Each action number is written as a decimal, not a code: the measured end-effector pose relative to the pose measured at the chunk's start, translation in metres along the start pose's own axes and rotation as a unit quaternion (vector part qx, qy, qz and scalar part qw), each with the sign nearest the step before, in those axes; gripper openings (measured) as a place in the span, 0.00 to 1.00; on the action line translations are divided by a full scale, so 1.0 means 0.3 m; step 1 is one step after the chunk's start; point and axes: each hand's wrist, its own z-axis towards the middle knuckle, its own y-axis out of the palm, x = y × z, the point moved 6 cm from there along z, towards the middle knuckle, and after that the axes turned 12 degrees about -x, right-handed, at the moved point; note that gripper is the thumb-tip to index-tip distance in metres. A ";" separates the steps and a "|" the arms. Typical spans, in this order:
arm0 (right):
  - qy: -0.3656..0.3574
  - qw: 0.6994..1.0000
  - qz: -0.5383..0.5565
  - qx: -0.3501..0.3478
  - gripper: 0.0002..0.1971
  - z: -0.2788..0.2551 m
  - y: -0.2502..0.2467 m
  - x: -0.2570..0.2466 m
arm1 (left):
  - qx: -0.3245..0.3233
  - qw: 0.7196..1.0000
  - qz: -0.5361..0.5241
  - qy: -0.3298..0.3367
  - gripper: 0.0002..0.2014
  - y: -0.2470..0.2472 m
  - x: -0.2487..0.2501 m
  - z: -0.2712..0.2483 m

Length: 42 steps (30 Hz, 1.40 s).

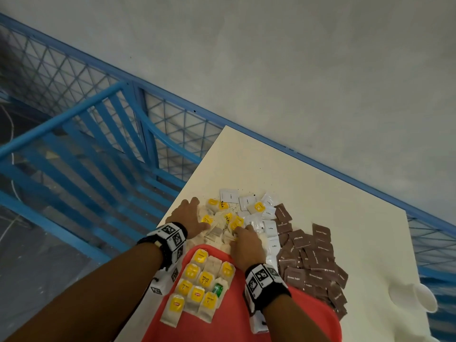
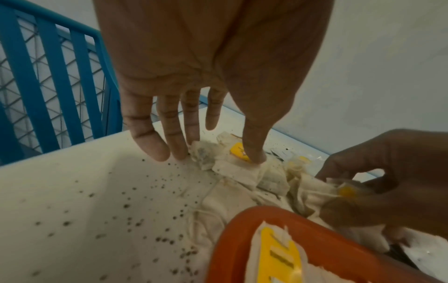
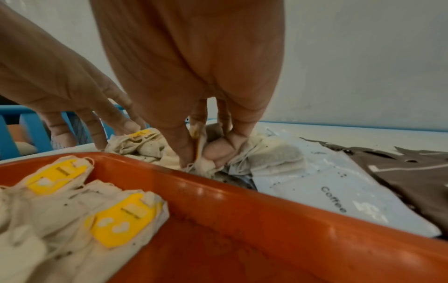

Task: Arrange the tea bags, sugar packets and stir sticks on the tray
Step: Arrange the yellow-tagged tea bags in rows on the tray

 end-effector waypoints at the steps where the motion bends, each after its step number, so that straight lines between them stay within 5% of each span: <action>1: -0.006 1.000 0.008 0.009 0.12 -0.003 -0.005 0.009 | 0.000 1.000 0.005 0.002 0.37 0.007 0.009 0.004; 8: -0.044 0.977 0.173 0.119 0.10 -0.080 -0.127 0.125 | 0.011 1.000 -0.024 0.015 0.22 0.050 0.046 0.005; 14: -0.027 0.919 0.353 0.172 0.06 -0.221 -0.215 0.273 | 0.034 0.986 -0.105 0.127 0.09 0.008 0.157 -0.075; 23: -0.039 0.891 0.412 0.185 0.05 -0.394 -0.312 0.370 | 0.001 0.957 -0.195 0.213 0.14 0.011 0.396 -0.249; 32: -0.214 0.902 0.368 0.077 0.06 -0.656 -0.409 0.238 | -0.167 0.847 -0.448 0.232 0.11 0.148 0.502 -0.492; 36: -0.217 0.929 0.277 0.112 0.06 -0.706 -0.365 0.214 | -0.200 0.831 -0.464 0.235 0.08 0.239 0.496 -0.587; 42: -0.229 0.936 0.208 0.169 0.03 -0.766 -0.309 0.193 | -0.205 0.769 -0.572 0.201 0.23 0.338 0.472 -0.644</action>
